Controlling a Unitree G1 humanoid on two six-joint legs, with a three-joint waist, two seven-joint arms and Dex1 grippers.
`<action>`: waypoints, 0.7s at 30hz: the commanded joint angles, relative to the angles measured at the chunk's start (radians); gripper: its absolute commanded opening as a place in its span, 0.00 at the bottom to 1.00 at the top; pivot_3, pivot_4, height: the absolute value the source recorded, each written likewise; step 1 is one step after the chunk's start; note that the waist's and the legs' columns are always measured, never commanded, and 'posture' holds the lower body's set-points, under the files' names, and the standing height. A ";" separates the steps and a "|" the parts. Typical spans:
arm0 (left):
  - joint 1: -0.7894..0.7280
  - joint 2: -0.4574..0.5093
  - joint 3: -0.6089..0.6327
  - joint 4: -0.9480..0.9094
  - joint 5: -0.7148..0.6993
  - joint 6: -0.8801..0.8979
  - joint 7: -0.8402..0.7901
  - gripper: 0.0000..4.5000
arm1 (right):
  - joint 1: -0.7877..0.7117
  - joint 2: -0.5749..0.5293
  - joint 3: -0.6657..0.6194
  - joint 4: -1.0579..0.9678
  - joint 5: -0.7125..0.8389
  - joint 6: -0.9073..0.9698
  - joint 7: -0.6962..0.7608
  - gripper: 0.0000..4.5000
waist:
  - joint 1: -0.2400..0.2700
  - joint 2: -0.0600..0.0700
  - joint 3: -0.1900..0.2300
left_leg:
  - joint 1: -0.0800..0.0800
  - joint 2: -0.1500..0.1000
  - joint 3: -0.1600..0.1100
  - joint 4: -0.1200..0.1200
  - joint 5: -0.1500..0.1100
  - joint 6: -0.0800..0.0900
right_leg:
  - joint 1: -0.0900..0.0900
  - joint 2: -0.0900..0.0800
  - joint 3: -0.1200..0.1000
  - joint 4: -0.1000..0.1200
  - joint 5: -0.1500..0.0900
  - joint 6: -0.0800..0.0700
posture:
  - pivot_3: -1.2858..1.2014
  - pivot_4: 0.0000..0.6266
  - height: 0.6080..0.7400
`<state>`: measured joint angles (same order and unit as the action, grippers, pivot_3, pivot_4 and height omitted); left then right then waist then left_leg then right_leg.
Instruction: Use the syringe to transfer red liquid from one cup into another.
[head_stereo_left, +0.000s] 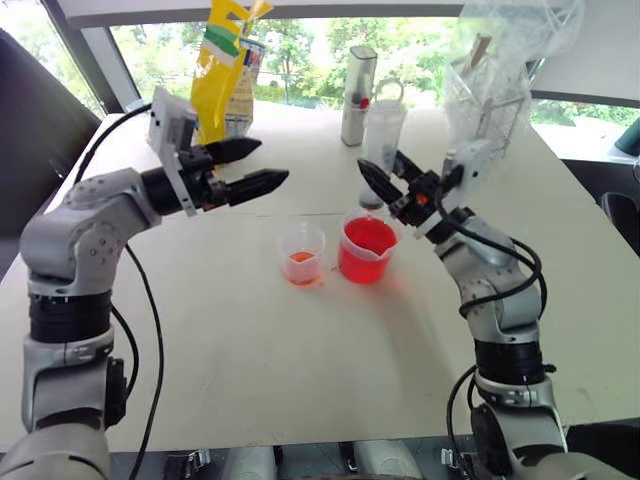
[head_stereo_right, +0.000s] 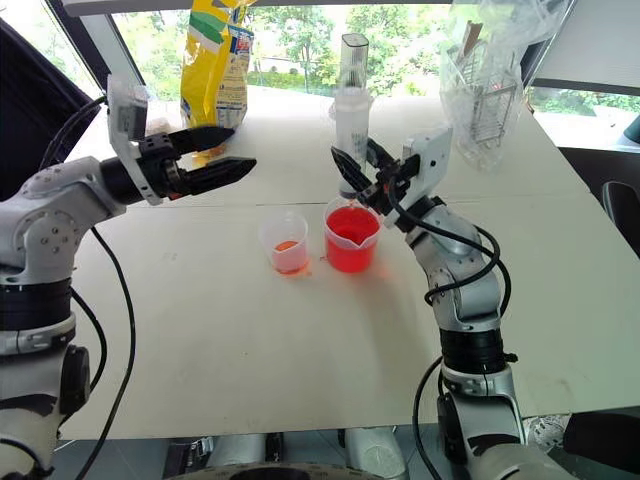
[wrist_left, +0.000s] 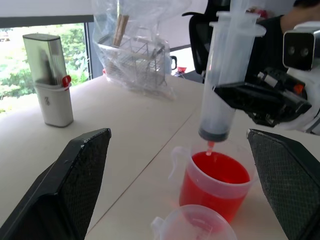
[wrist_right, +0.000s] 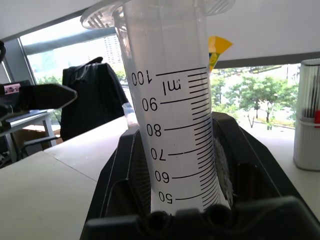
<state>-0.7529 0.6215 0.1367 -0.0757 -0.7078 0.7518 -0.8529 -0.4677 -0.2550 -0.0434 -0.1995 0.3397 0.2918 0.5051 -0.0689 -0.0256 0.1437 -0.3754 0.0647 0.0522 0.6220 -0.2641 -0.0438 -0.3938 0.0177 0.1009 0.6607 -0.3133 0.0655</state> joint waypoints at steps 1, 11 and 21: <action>-0.067 -0.027 -0.029 0.027 0.021 -0.044 -0.022 0.99 | 0.038 0.008 0.025 0.008 -0.045 -0.081 -0.008 0.30 | -0.001 0.000 0.000 | 0.000 0.000 0.000 0.000 0.000 0.000 | 0.000 0.000 0.000 0.000 0.000 0.000 | 0.52 0.24 1.00; -0.133 -0.074 -0.075 0.110 0.071 -0.085 -0.072 0.99 | 0.058 0.015 0.034 -0.024 -0.050 -0.100 -0.040 0.30 | -0.001 0.000 0.000 | 0.000 0.000 0.001 0.000 0.000 0.000 | 0.000 0.003 0.002 0.000 0.000 0.000 | 0.52 0.24 1.00; -0.001 -0.016 -0.025 0.020 0.053 -0.035 -0.041 0.99 | -0.105 -0.060 -0.094 -0.235 0.166 0.249 -0.133 0.30 | 0.000 0.001 0.000 | 0.000 0.002 0.001 0.000 0.000 0.000 | 0.000 0.001 0.001 0.000 0.000 0.000 | 0.52 0.24 1.00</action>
<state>-0.7505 0.5901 0.0713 -0.0048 -0.6401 0.7156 -0.9020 -0.5396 -0.2995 -0.0920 -0.3872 0.4531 0.4781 0.4014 -0.0688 -0.0250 0.1441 -0.3751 0.0666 0.0528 0.6223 -0.2639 -0.0442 -0.3938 0.0177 0.1021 0.6609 -0.3133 0.0655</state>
